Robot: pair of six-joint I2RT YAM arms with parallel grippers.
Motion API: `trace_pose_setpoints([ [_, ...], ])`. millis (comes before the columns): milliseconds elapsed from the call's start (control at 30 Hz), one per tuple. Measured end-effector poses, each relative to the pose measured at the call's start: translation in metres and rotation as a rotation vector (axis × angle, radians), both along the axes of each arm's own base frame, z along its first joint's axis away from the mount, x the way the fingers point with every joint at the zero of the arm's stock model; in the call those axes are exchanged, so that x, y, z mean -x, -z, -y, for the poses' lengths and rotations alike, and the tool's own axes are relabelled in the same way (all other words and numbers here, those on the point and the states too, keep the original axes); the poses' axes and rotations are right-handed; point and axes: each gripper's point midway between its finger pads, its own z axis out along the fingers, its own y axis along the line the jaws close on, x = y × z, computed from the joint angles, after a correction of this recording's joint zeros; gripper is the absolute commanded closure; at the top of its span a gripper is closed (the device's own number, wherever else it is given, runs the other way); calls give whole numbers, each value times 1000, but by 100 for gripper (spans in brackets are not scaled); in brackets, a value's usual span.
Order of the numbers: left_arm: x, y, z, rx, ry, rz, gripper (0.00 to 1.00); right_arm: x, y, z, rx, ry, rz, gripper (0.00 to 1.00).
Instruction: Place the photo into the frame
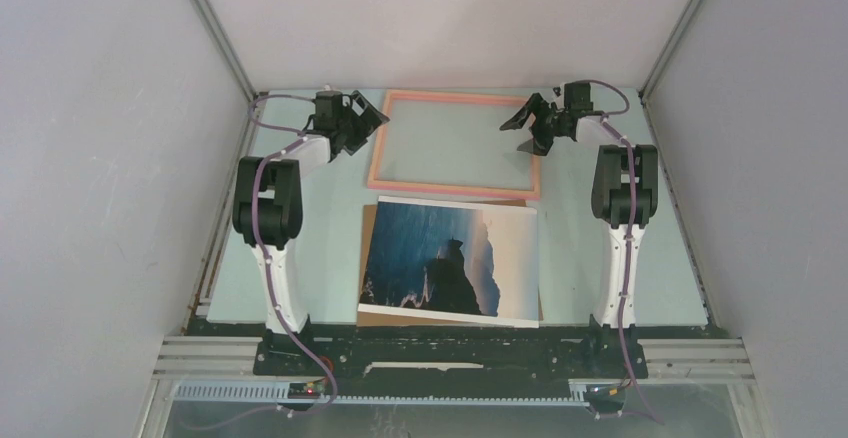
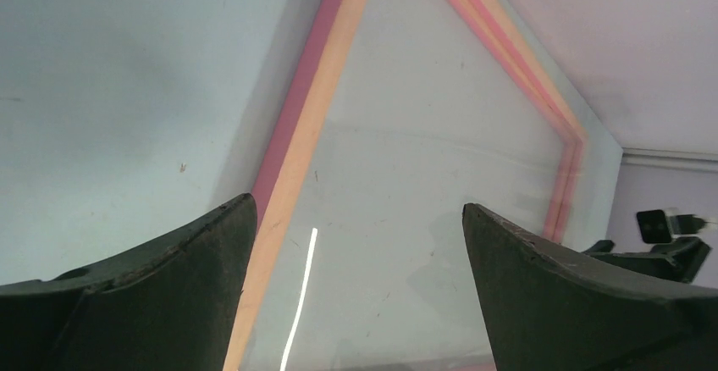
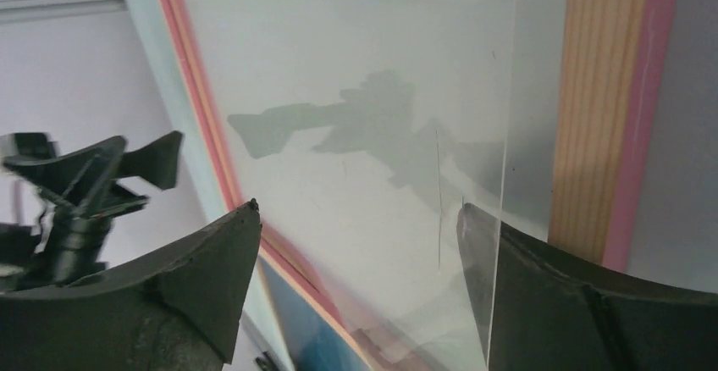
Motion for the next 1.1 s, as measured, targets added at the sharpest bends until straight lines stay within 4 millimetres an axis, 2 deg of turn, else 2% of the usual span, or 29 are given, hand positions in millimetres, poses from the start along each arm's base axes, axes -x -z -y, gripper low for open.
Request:
trace_pose_setpoints([
  [133, -1, -8, -5, -35, -8, 23, 0, -2, -10, 5, 129, -4, 19, 2],
  [267, 1, -3, -8, -56, -14, 9, 0, -1, -19, 13, 245, 1, 25, 0],
  [533, 3, 0, -11, -95, -19, 0, 0, 10, -25, 44, 548, 52, 11, 0],
  [667, 5, -2, -12, -122, -21, -1, 0, 16, -39, 64, 678, 108, 43, 0],
  [800, 8, -9, -14, -179, -31, 7, 0, 23, -50, 68, 728, 121, 91, 0],
  [867, 10, -16, -14, -226, -36, 20, 0, 25, -55, 60, 732, 103, 120, 0],
  [933, 13, -27, -11, -269, -36, 41, 0, 27, -61, 44, 716, 70, 152, 0],
  [1033, 25, -50, -1, -325, -28, 86, 0, 35, -76, 1, 649, -19, 215, 0],
  [1100, 41, -64, 6, -336, -16, 110, 0, 50, -83, -30, 615, -85, 245, 0],
])
